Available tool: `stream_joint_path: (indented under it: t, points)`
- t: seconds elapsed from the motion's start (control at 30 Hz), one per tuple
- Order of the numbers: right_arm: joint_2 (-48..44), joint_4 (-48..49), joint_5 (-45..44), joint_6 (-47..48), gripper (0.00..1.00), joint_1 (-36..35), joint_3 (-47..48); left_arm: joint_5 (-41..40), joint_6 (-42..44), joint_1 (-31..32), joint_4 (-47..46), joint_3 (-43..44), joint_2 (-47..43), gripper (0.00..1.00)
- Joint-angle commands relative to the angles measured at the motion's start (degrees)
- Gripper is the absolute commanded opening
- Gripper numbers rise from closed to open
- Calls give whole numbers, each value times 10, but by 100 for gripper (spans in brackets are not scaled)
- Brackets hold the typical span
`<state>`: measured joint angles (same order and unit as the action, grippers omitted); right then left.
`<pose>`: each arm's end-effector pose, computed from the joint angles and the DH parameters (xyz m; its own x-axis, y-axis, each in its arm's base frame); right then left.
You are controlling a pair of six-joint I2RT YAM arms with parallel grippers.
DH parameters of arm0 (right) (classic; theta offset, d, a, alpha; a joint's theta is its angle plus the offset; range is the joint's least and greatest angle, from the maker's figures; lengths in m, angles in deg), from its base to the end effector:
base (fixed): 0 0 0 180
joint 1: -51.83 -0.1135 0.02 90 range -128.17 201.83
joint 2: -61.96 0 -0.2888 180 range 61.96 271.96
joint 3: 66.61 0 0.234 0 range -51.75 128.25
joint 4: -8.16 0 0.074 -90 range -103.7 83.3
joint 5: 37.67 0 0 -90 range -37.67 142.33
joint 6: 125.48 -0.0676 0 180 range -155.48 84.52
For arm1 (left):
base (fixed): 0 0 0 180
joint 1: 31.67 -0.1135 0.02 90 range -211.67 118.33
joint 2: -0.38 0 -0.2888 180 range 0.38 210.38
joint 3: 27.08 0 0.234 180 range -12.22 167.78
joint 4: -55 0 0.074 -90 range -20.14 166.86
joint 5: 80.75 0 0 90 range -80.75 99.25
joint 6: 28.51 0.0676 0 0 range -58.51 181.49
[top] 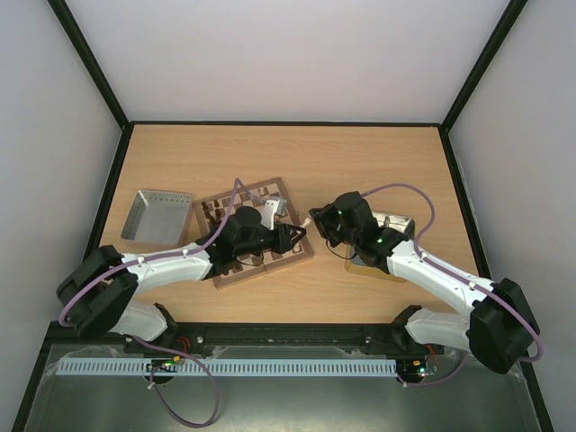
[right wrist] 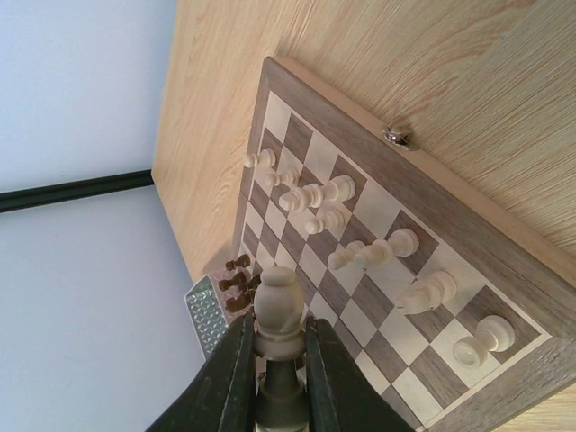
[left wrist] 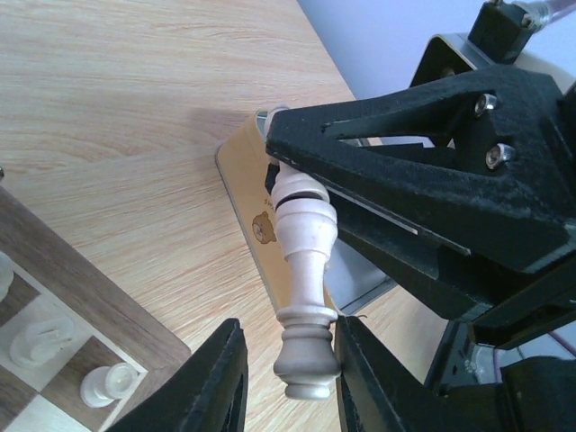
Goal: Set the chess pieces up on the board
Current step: Pick up the chess piece at the center of the board.
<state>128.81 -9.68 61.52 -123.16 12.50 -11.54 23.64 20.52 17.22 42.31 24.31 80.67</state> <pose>0.1926 0.1718 0.2617 -0.7479 0.6624 0.0437 0.3523 0.3403 0.8718 0.1912 -0.2447 0.2461 -0.7200 -0.1409 -0.6795 0.5492 0.4830 -0.6820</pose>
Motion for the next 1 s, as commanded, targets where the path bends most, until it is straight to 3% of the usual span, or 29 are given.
stream_joint_path:
  t: [0.0,0.1,0.3,0.77,0.97]
  points:
    - [-5,17,3,-2,12,4,-6,-9,14,3,-6,18,5,25]
    - [1,13,2,12,14,4,-2,-14,27,2,1,25,2,14]
    - [18,22,8,45,17,3,-5,-27,47,2,24,36,0,7]
    - [10,3,-52,129,18,4,9,-42,51,0,51,43,-12,2]
    - [8,19,-27,156,40,3,16,-30,66,-5,71,44,-28,2]
